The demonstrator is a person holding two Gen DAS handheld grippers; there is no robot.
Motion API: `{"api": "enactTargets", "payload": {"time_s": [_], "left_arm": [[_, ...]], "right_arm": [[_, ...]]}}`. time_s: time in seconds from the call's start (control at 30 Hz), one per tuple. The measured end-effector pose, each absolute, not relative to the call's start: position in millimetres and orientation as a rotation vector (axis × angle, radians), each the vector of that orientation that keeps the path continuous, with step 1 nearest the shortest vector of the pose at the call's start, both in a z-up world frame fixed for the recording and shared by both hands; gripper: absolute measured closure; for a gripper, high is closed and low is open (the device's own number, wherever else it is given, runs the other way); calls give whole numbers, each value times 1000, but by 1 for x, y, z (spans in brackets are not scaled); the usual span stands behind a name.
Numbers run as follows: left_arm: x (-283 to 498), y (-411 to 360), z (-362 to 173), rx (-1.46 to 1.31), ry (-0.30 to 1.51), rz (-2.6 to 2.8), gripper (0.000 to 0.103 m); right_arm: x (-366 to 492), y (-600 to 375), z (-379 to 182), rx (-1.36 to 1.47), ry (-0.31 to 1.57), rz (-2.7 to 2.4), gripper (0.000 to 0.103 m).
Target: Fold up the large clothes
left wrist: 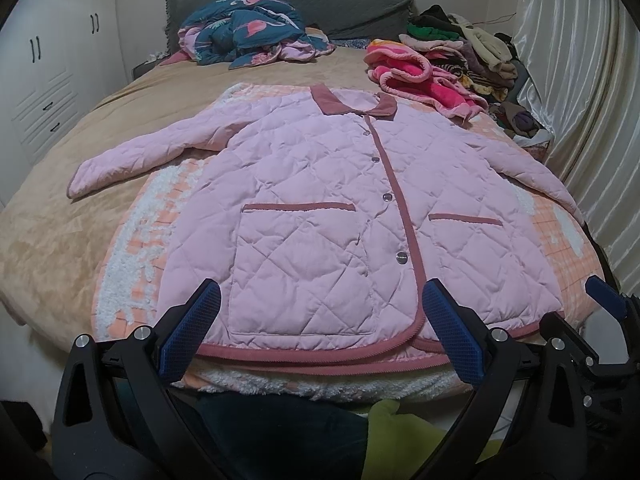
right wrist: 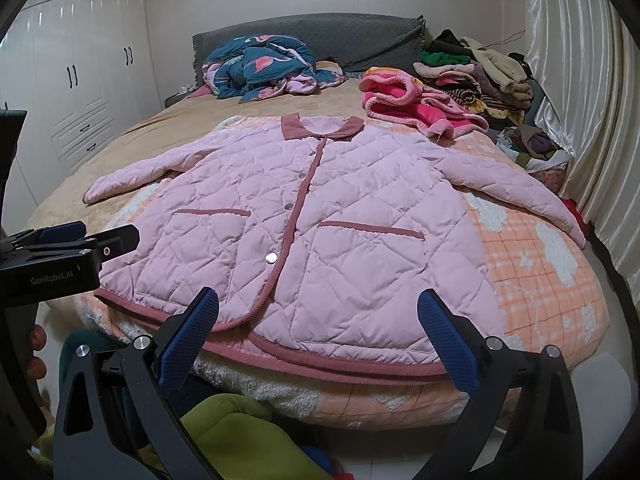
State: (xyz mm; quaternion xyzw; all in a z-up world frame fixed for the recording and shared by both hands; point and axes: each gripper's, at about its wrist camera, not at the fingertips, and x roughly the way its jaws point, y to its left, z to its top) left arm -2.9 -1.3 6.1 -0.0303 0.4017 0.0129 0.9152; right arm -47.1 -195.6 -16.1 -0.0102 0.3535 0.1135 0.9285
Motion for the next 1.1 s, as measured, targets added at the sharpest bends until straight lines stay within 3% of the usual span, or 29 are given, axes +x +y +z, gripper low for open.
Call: {"api": "enactTargets", "payload": {"time_s": [1.1], "left_arm": [[0, 9, 16, -58, 816, 34, 9]], "right_arm": [[-42, -202, -9, -17, 721, 229, 4]]}}
